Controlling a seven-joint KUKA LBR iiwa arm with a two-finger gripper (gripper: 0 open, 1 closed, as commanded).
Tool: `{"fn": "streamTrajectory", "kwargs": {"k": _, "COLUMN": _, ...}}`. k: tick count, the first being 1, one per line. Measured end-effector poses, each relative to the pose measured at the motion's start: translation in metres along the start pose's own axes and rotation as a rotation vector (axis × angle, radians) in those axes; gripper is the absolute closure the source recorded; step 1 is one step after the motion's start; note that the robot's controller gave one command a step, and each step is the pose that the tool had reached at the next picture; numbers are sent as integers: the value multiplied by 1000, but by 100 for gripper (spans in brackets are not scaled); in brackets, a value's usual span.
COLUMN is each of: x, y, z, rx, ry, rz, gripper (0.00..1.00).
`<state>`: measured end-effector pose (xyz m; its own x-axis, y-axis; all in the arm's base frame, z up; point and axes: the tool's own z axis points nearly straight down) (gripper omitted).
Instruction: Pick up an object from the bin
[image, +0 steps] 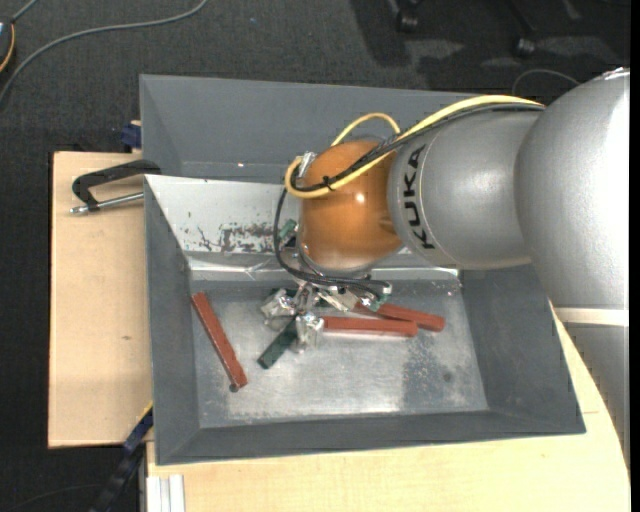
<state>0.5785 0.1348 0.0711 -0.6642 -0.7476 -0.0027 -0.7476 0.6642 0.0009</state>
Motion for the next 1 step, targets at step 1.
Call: {"fn": "streamTrajectory", "kwargs": {"k": 1, "x": 13, "y": -8, "z": -214, "rx": 10, "ry": -12, "rz": 75, "gripper": 100}}
